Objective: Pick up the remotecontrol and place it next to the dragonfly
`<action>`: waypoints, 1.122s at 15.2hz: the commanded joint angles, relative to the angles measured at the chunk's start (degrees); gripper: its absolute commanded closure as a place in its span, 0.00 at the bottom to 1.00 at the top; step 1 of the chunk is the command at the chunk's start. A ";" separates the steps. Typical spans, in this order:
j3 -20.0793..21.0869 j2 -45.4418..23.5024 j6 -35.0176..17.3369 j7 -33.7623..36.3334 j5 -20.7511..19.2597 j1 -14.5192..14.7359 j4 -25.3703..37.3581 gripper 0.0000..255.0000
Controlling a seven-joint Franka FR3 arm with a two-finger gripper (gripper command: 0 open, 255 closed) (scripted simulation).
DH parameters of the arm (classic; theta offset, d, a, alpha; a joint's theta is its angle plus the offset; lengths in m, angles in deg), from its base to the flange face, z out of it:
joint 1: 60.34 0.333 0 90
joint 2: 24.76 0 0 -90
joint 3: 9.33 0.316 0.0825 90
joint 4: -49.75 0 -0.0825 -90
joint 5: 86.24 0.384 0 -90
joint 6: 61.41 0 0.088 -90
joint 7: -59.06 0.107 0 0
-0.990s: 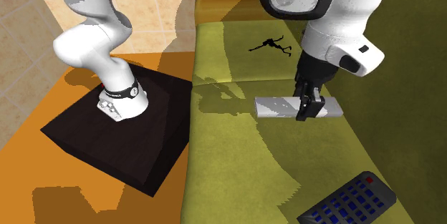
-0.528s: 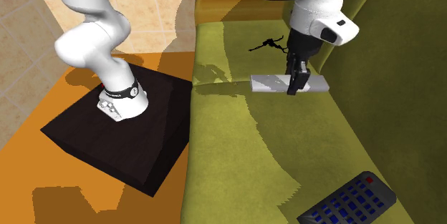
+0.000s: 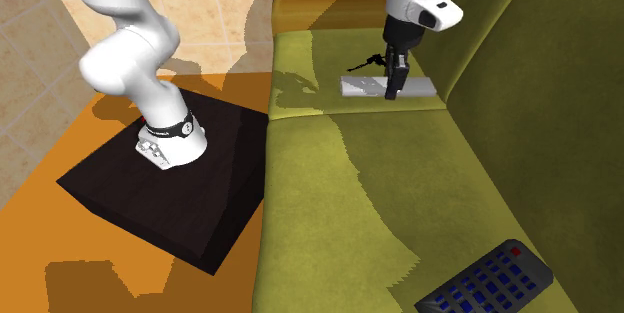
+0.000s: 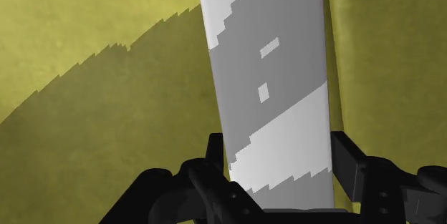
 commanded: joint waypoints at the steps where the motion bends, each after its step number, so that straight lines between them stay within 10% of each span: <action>1: 1.12 0.94 -0.26 2.65 -0.02 1.44 -1.14 1.00; 17: 10.45 -0.32 -0.20 24.18 -1.34 13.19 0.18 1.00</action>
